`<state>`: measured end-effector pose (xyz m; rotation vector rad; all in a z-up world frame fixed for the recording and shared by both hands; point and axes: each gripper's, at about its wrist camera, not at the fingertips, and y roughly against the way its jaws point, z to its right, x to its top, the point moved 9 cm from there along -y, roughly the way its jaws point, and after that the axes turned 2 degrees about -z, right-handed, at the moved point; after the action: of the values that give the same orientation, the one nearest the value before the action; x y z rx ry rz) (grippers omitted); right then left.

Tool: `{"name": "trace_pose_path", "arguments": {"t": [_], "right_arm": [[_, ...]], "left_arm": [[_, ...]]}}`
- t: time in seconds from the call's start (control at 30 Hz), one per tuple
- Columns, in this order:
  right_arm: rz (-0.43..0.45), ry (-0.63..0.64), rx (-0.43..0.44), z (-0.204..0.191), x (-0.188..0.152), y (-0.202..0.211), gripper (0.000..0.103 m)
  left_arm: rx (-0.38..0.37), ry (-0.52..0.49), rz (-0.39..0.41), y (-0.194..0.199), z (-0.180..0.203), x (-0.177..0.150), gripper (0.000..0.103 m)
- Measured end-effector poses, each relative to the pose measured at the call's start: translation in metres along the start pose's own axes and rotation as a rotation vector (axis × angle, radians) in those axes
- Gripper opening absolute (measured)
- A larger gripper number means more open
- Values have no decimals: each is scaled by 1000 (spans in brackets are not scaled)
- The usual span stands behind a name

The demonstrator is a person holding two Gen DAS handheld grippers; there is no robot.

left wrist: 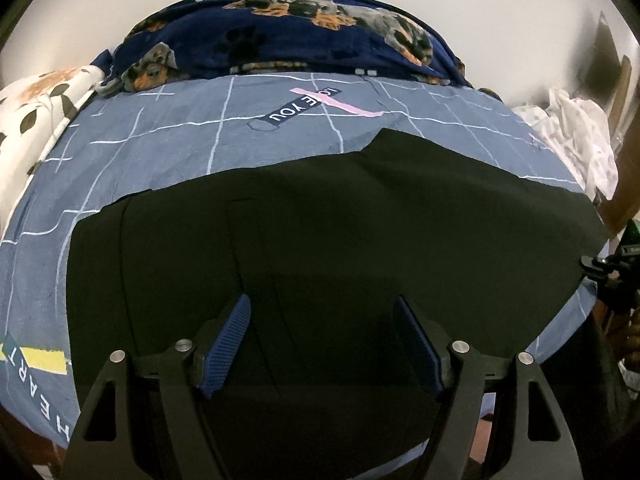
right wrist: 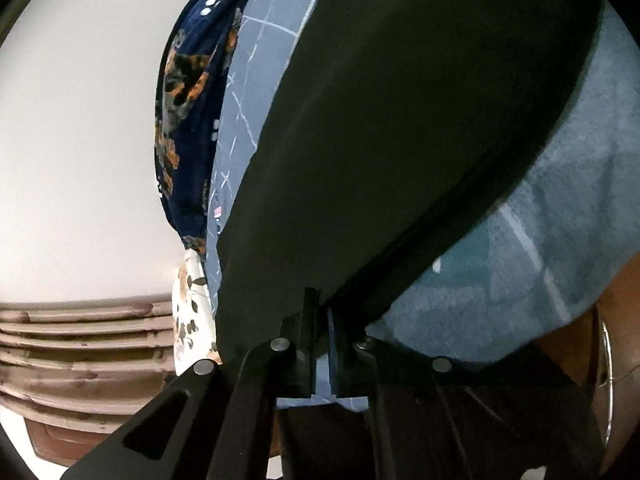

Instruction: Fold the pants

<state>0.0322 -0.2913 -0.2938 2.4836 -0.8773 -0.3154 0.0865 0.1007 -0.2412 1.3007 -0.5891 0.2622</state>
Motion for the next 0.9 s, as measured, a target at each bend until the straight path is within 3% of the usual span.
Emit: {"name": "trace_pose_path", "arguments": {"t": [0.13,0.2,0.9], "right_arm": [[-14,14,-46,8,-3,0,4],[-24,-36,-26,19,-3,-3,1],[-24,-25,-37,17,-5,-6,2]], "left_arm": [[8,10,0,0,-5,0,75],[11,5,-2,0,-4,0,75],[40,-54,-9,-3,0,-4,80]]}}
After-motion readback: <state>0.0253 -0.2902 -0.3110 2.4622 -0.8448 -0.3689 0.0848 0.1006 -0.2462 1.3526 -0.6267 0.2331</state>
